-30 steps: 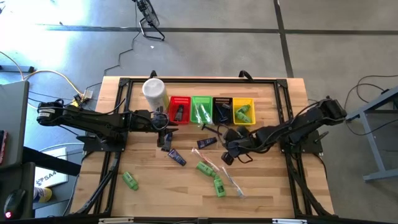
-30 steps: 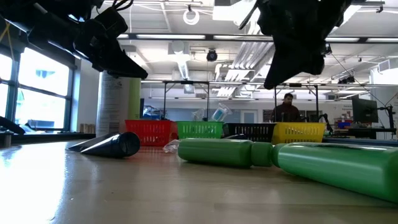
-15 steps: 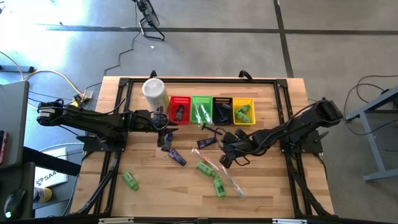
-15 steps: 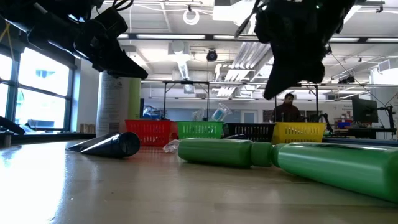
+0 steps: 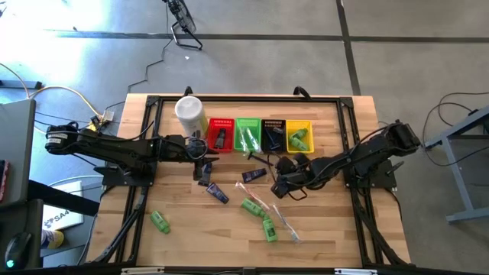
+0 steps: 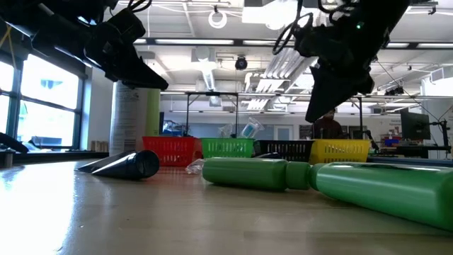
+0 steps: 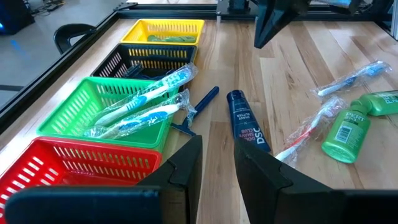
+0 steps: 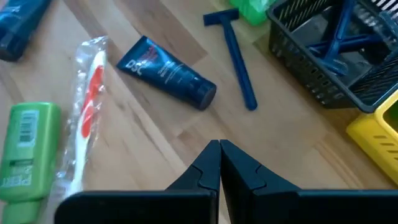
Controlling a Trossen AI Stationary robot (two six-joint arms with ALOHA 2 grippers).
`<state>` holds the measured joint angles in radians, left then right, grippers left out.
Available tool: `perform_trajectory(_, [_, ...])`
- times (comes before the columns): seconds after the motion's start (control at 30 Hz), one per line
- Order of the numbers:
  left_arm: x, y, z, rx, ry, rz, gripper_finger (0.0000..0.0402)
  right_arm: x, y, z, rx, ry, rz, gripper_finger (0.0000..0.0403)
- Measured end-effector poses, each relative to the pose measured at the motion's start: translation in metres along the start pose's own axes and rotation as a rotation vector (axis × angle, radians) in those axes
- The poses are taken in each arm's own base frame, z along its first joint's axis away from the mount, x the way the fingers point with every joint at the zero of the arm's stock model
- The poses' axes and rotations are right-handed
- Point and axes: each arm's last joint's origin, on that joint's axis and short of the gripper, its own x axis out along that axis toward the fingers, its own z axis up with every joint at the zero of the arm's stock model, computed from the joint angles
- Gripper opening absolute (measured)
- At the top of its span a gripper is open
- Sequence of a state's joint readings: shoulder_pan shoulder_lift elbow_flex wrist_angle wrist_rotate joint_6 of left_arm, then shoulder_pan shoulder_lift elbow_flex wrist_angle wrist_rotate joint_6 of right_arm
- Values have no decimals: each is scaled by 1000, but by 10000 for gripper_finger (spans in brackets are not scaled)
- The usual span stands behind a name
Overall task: Pick & Place Travel size toiletries
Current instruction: Put the blue razor into the black bin
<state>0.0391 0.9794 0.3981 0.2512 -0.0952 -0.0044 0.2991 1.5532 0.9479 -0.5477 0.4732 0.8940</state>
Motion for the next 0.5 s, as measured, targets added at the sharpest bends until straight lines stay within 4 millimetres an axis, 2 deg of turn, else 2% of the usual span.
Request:
perform_trajectory(0.17, [0,0,0,0,0,0,88,21,-13,-13,47,11,50,2])
perform_trajectory(0.3, [0,0,0,0,0,0,88,39,-25,-27,54,-63,84,2])
perform_trajectory(0.5, [0,0,0,0,0,1,88,55,-43,-38,64,-137,123,2])
